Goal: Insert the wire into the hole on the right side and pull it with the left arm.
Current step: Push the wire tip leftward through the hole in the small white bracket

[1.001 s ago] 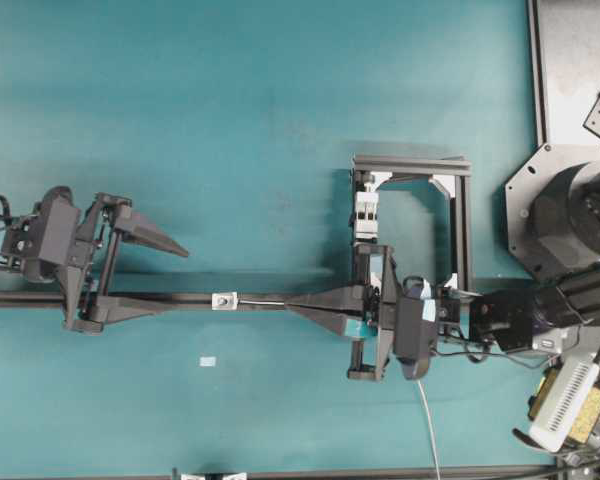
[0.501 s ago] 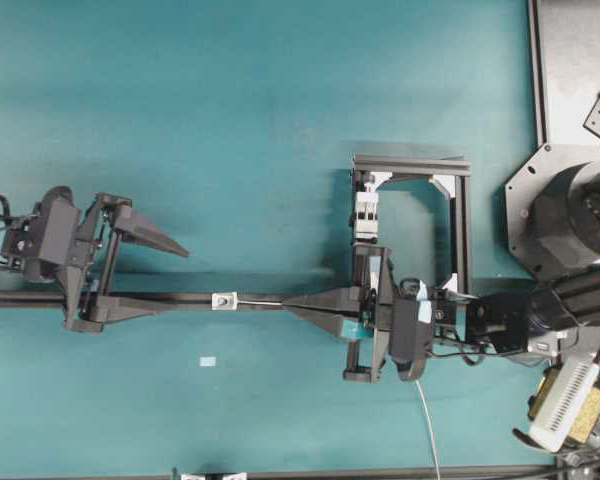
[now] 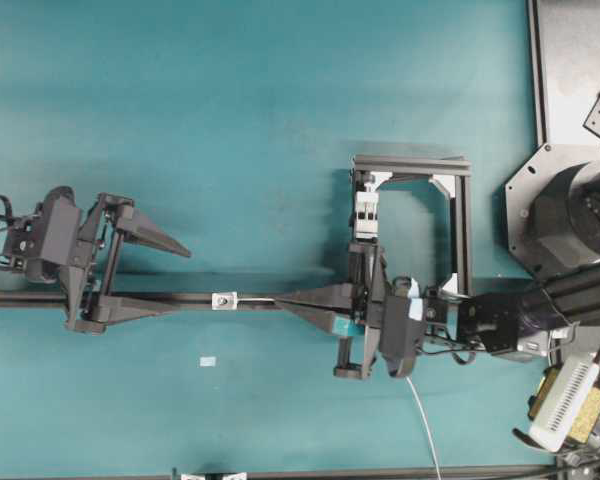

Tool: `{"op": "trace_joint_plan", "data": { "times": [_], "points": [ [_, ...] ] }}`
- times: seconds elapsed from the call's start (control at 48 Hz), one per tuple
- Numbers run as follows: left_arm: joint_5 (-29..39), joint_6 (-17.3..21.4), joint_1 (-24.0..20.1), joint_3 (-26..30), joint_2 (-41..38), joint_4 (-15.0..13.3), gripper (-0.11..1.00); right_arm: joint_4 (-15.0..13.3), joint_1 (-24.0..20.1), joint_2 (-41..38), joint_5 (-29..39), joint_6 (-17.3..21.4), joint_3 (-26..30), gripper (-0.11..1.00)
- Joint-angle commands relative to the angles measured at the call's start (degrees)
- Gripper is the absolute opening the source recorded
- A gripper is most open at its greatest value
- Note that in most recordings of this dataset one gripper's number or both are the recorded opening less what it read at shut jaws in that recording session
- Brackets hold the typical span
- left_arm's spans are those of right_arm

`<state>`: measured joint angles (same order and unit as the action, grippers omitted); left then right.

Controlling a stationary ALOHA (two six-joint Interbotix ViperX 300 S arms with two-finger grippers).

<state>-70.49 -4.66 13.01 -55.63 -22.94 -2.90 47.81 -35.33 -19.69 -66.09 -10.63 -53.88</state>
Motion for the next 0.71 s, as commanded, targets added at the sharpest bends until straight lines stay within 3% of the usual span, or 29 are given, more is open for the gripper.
{"op": "trace_joint_plan", "data": {
  "times": [0.0, 0.688],
  "points": [
    [-0.1, 0.0, -0.1, 0.4, 1.2, -0.1, 0.77, -0.1, 0.7, 0.4, -0.5, -0.1, 1.0, 0.02],
    [1.0, 0.0, -0.1, 0.8, 1.3, -0.1, 0.77, -3.6, 4.3, -1.1, 1.6, -0.4, 4.5, 0.02]
  ]
}}
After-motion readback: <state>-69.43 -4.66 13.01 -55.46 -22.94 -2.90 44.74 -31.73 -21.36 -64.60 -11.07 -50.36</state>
